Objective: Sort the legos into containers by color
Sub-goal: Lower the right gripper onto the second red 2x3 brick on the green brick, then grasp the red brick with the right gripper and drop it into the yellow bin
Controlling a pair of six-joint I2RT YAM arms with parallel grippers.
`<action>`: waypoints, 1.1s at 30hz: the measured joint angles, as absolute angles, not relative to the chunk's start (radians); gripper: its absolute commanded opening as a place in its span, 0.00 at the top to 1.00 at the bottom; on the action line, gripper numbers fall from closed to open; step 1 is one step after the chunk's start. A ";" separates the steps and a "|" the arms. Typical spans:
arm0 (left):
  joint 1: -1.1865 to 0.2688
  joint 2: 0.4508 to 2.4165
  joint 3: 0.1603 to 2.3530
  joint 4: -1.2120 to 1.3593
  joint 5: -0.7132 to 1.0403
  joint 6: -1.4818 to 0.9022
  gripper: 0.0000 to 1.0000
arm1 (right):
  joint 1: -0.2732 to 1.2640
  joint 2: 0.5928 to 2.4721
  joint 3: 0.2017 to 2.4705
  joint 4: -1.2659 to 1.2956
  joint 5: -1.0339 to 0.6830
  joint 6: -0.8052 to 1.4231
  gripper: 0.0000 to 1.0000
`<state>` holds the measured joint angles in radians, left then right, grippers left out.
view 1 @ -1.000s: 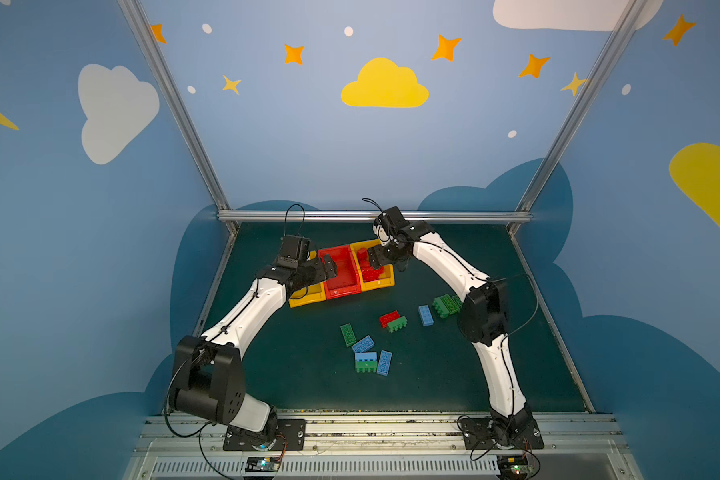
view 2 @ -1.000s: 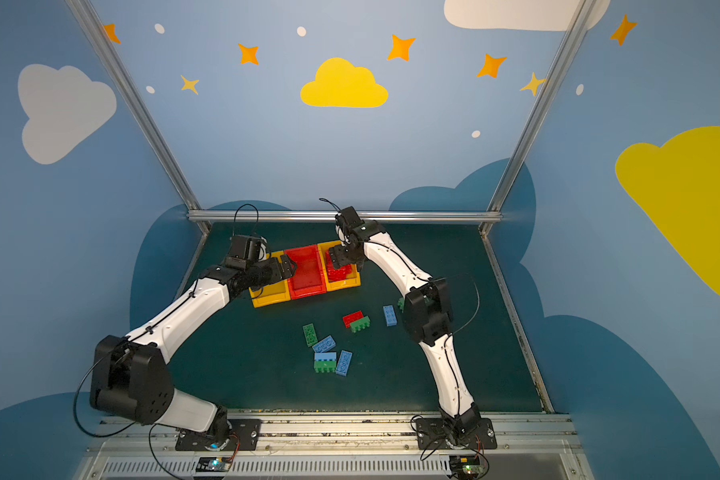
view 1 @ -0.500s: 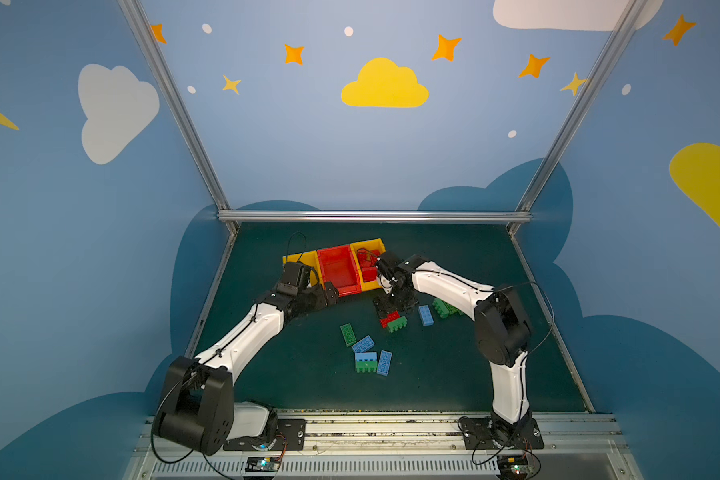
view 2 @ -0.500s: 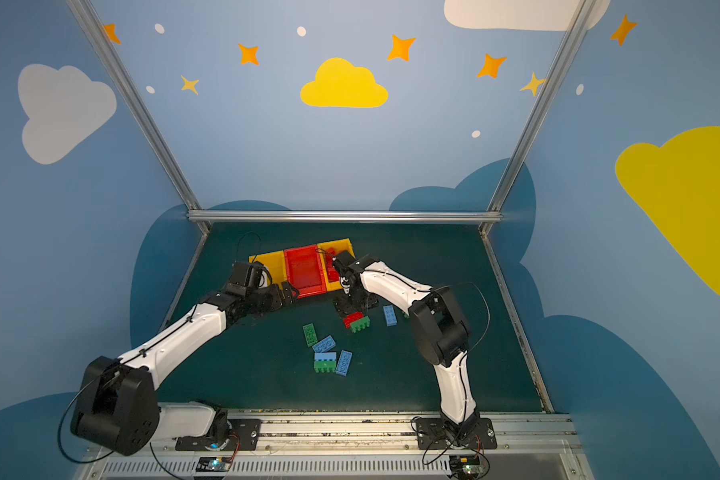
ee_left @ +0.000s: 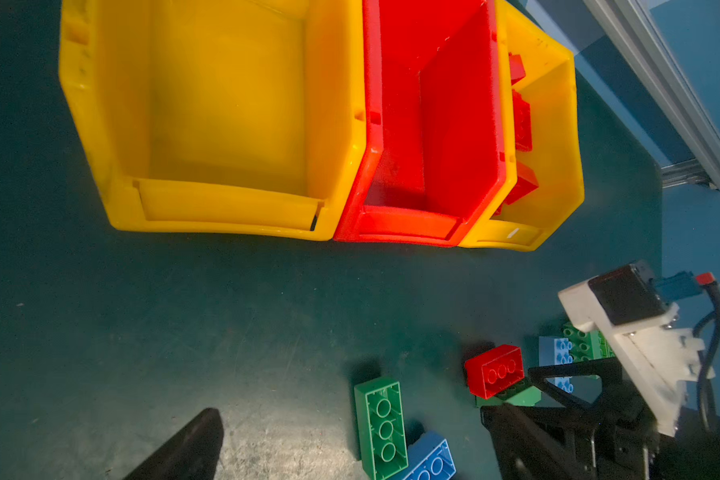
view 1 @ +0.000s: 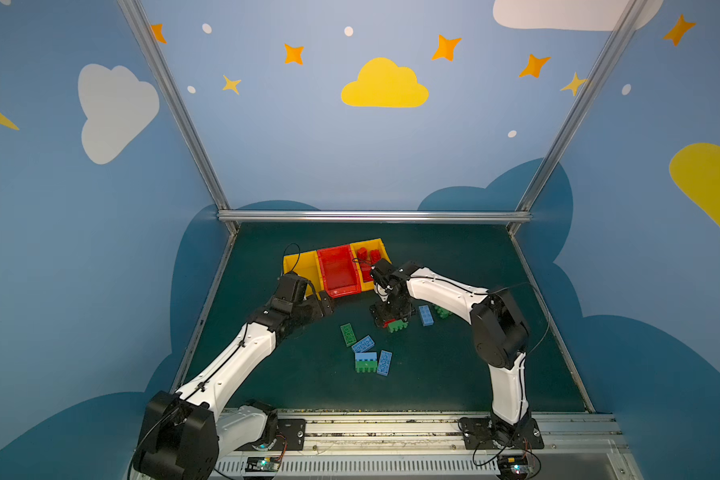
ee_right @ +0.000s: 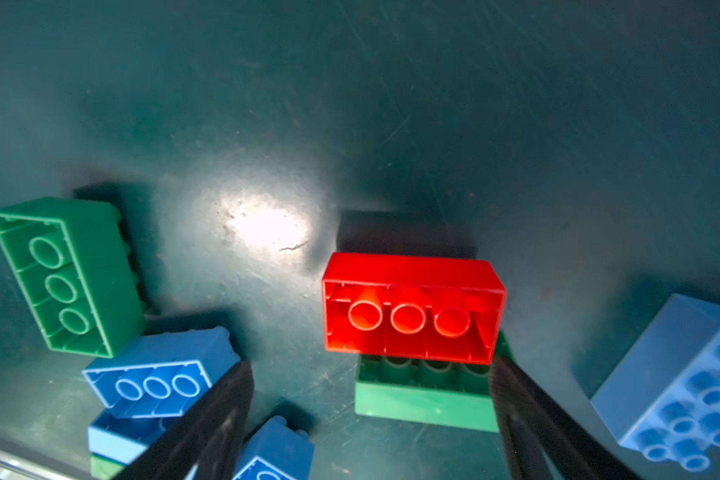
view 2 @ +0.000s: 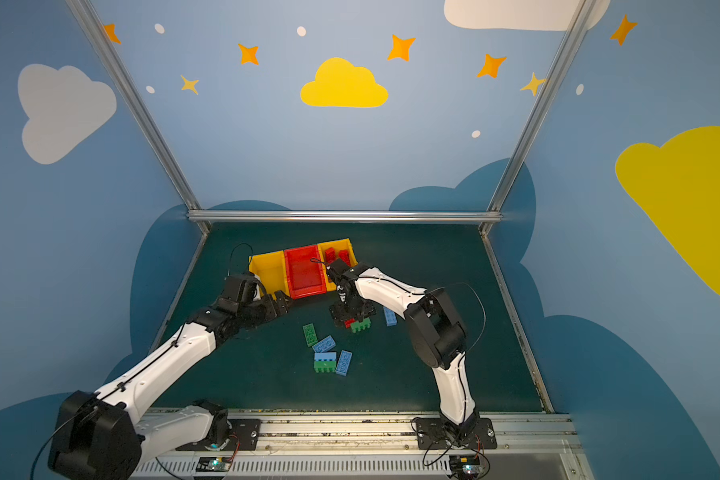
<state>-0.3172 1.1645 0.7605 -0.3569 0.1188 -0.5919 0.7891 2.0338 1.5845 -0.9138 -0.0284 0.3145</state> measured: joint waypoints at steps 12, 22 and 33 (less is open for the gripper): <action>-0.317 1.241 0.783 -0.349 0.108 -0.580 0.00 | 0.778 2.070 1.617 -0.921 -0.011 0.314 0.13; -0.316 1.321 0.870 -0.356 0.110 -0.534 0.00 | 0.761 2.146 1.637 -0.925 -0.008 0.317 0.47; -0.295 1.400 0.923 -0.360 0.107 -0.500 0.00 | 0.748 2.146 1.847 -0.986 0.022 0.312 0.57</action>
<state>-0.2947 1.4002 0.9234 -0.3599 0.1074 -0.5003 0.7475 2.1456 1.8465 -0.9863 0.0216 0.3122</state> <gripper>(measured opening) 0.998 0.614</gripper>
